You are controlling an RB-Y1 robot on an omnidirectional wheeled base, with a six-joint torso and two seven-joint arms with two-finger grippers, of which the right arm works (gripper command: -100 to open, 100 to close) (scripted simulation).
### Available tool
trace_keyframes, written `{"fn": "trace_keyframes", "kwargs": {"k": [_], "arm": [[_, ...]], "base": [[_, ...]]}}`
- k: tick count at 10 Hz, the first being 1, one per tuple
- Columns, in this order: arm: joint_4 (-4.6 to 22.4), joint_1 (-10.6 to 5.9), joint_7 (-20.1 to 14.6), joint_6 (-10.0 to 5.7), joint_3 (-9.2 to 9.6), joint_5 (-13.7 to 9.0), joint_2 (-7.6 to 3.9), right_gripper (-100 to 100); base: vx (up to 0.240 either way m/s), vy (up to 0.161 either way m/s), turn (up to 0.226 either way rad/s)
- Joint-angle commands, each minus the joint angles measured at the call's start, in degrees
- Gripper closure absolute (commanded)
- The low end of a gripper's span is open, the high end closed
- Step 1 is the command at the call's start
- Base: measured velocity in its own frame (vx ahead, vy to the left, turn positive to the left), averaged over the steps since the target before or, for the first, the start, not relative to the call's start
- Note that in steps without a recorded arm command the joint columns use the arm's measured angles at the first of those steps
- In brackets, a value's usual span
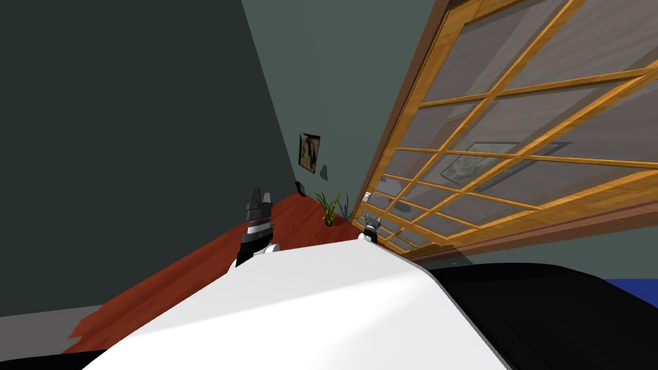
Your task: Pull the door open
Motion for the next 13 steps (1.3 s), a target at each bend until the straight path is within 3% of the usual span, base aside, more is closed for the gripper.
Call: {"fn": "trace_keyframes", "kwargs": {"k": [1, 13], "arm": [[0.45, 0.47, -1.36, 0.04, 0.10, -1.04, -1.58, -100], [0.97, 1.03, -2.81, -0.22, 0.27, -2.03, -2.92, -100]], "base": [[0.001, -0.020, 0.104], [0.172, -0.093, 0.040]]}}
